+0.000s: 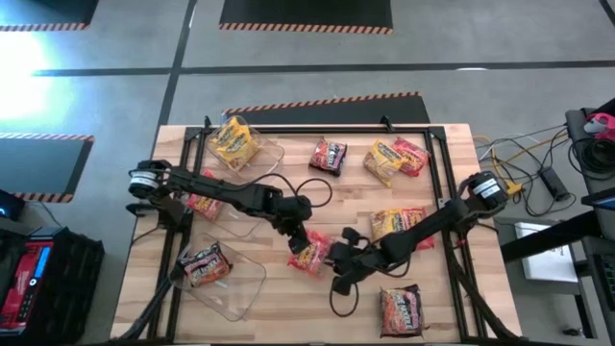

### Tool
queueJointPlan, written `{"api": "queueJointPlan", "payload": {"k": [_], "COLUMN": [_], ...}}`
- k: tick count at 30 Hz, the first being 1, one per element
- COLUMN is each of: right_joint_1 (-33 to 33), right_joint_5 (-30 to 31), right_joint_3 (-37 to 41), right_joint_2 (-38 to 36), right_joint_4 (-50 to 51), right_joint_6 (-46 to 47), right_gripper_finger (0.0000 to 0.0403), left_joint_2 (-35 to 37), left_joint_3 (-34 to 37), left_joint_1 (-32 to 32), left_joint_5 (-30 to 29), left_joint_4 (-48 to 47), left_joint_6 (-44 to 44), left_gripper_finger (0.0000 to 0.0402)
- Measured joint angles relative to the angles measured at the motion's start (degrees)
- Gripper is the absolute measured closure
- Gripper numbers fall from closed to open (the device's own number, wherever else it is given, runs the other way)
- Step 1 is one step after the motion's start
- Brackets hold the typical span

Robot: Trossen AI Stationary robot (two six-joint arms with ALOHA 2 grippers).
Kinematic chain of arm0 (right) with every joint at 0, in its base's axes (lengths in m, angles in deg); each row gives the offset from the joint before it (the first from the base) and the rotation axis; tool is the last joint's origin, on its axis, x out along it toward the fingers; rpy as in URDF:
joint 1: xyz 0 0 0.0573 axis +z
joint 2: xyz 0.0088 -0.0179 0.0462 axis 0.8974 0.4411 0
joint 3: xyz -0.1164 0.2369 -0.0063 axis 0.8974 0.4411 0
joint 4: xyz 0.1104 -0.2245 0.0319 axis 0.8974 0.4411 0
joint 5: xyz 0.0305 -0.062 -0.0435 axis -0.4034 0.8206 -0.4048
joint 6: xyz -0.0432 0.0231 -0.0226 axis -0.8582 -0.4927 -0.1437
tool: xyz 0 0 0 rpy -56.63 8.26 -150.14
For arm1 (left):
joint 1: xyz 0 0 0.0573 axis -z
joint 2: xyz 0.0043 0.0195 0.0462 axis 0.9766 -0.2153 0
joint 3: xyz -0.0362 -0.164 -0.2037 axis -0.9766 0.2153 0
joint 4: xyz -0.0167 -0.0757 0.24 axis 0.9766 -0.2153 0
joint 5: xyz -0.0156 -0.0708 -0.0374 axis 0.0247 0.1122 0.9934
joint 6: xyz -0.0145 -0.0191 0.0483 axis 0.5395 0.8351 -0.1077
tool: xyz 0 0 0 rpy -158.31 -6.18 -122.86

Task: Sort Maruchan noodles
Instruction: Put the orange noodles pack into the middle transparent bin

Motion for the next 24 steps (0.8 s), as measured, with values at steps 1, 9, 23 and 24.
{"api": "queueJointPlan", "payload": {"k": [1,9,23,24], "right_joint_1": [-0.25,-1.84,-1.73,-1.77], "right_joint_5": [0.06,0.31,-0.94,-0.86], "right_joint_3": [0.02,0.12,0.18,0.26], "right_joint_2": [0.37,5.3,8.65,8.65], "right_joint_4": [-0.52,-2.52,-3.07,-3.27], "right_joint_6": [-0.37,-0.44,-0.2,-0.38], "right_gripper_finger": [0.034,0.034,0.0339,0.0339], "left_joint_2": [0.02,0.04,0.56,0.56], "left_joint_3": [0.0,0.0,0.02,0.02], "left_joint_1": [0.0,0.0,-0.28,-0.39], "left_joint_5": [0.33,0.91,4.39,4.35], "left_joint_4": [0.32,0.32,-2.98,-3.65], "left_joint_6": [-0.01,-0.19,3.5,3.5], "left_gripper_finger": [0.0193,0.0193,0.0193,0.0193]}}
